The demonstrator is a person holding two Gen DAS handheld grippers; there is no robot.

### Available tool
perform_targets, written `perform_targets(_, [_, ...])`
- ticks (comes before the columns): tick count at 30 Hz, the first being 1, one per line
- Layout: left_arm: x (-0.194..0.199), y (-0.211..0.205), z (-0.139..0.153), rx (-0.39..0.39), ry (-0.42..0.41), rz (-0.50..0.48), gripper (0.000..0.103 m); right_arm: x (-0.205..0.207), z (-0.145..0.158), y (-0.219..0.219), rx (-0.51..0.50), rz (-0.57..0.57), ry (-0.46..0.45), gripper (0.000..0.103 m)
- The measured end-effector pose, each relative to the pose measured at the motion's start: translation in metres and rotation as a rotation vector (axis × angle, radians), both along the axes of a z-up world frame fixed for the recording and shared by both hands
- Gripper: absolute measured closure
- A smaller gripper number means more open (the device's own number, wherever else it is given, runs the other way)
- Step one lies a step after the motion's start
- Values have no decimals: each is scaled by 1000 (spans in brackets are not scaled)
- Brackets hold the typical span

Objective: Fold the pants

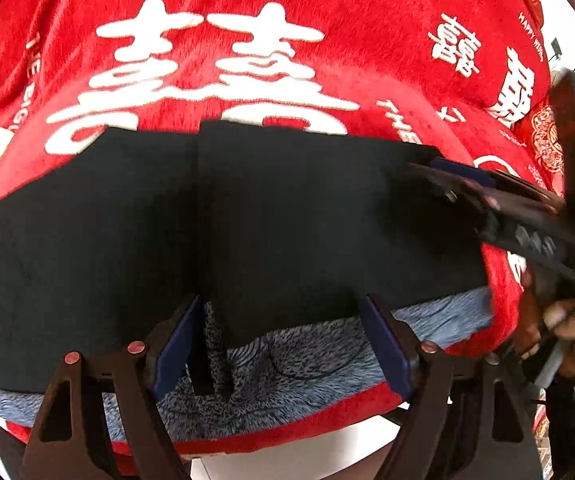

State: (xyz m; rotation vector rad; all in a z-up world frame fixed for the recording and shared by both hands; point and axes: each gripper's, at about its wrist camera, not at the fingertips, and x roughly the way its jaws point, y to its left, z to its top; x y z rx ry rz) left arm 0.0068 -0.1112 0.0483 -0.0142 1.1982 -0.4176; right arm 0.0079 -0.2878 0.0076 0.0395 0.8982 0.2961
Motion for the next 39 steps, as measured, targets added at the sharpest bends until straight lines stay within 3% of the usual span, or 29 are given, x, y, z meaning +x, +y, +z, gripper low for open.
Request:
perform_targets(2, [-3, 3, 14, -24, -36, 7, 19, -26, 10, 2, -61, 22, -42, 36])
perform_targets(3, [-3, 3, 21, -38, -53, 10, 19, -37, 10, 1, -87, 21, -49, 17])
perform_targets(4, [-3, 3, 22, -46, -57, 9, 18, -50, 8, 3, -96, 21, -56, 6])
perform_targets(6, [-1, -5, 18, -36, -49, 4, 12, -68, -8, 9, -103, 57, -20, 6])
perform_targets(9, [5, -18, -17, 78, 1, -9, 6, -76, -43, 25, -232, 58, 47, 6])
perform_targets(10, [4, -21, -24, 107, -22, -17, 6, -77, -49, 29, -271, 58, 48, 6])
perform_targets(12, [-5, -26, -15, 143, -63, -42, 6, -79, -44, 30, -280, 51, 35, 6])
perform_targets(15, [-15, -14, 5, 94, -103, -46, 6, -80, -25, 20, -203, 32, 20, 6])
perform_targets(18, [-15, 15, 14, 100, -129, 8, 0, -82, -8, 22, -185, 32, -14, 6])
perform_targets(21, [2, 52, -14, 146, -11, 99, 0, -80, 5, 41, -152, 74, -44, 6])
perform_targets(22, [8, 64, -25, 133, 34, 118, 0, -76, 8, 54, -150, 96, -53, 6])
perform_targets(23, [10, 79, -30, 49, 61, 133, 0, -72, 8, 62, -156, 110, -58, 6])
perform_targets(24, [10, 85, -27, 23, 56, 140, 0, -66, 8, 73, -170, 124, -63, 6])
perform_targets(28, [14, 113, -14, 102, -9, 212, 0, -47, -2, 111, -193, 195, -40, 6])
perform_targets(33, [19, 186, -28, 180, 32, 338, 0, -24, -28, 147, -198, 239, 41, 6])
perform_targets(35, [15, 210, -25, 157, 26, 351, 1, -19, -32, 162, -194, 249, 50, 6])
perform_targets(37, [13, 229, -25, 195, 25, 383, 1, -20, -30, 182, -208, 292, 40, 6])
perform_targets(39, [10, 248, -27, 83, 45, 374, 1, -21, -29, 204, -238, 346, 28, 6])
